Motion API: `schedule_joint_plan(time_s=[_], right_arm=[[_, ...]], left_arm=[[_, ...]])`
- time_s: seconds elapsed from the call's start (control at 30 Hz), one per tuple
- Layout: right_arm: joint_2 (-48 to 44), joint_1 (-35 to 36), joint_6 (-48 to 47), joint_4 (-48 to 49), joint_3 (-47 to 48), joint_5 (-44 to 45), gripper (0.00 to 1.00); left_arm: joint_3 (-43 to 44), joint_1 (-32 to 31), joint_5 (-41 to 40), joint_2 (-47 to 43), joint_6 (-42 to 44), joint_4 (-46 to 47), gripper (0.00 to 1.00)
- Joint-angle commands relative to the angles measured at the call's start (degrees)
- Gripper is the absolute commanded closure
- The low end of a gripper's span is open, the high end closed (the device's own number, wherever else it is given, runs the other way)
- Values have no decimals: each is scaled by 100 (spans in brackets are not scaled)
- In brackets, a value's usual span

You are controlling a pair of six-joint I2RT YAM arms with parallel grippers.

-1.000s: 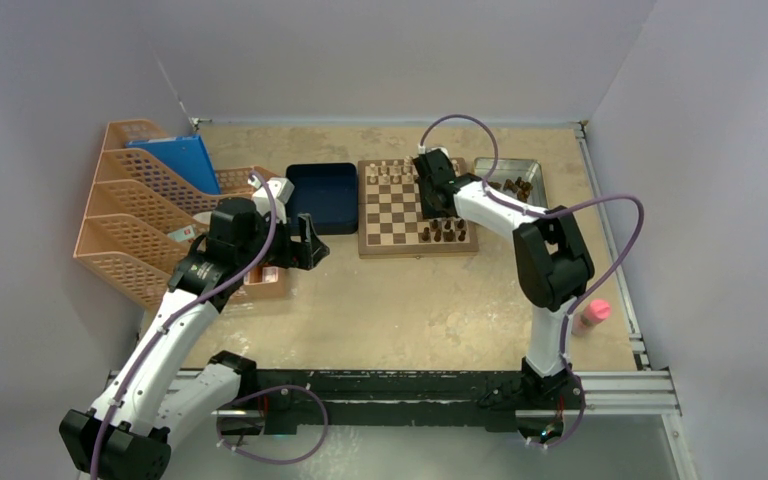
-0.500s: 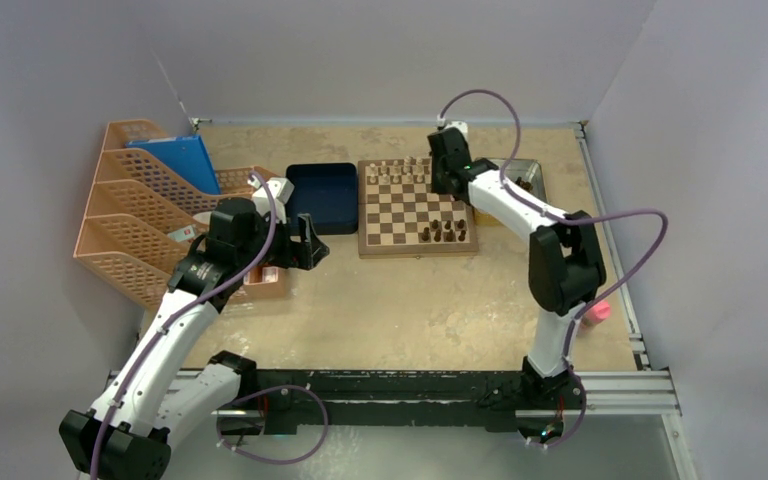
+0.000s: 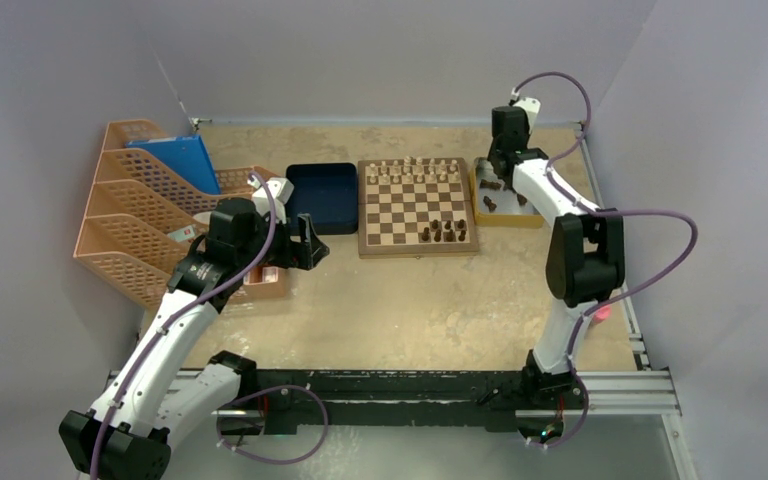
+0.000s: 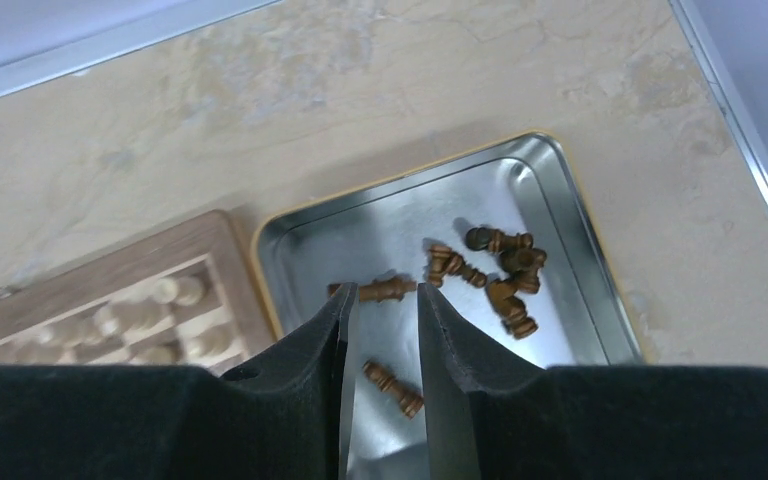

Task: Set up the chess pieces on the board
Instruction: Pick up the chess piece from the storage box.

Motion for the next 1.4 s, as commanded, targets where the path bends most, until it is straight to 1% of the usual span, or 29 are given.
schedule_joint_plan(time_s=[0.0,0.13,0.4,0.63,0.73,0.83,1.1,1.37], right_arm=[[353,-170,-342,576,222,201,69],[622,-449,-575,860,250,-96,69],[1078,-804,-878,987,329,-254,71],[1209,-1018,-1013,1150,254,-547,68],[1257,-1069,-998,1169,294,-870,68],[1317,-1068,-997,1118,326,-953,70],[1468,-1071,-1035,1022,339,-1022,70],[1548,-1068,-1057,979,334,-950,73]], left_arm=[[-10,-26,9,-75,35,125,17],[-10,-26,-15,-76,35,127,17],[-10,-26,-47,-33,35,119,17],[-1,-26,-48,26,35,127,17],[-1,-26,-55,30,35,127,17],[-1,-26,-74,30,35,117,17],[-1,-26,-57,35,35,117,17],[-1,-26,-56,35,35,122,17]])
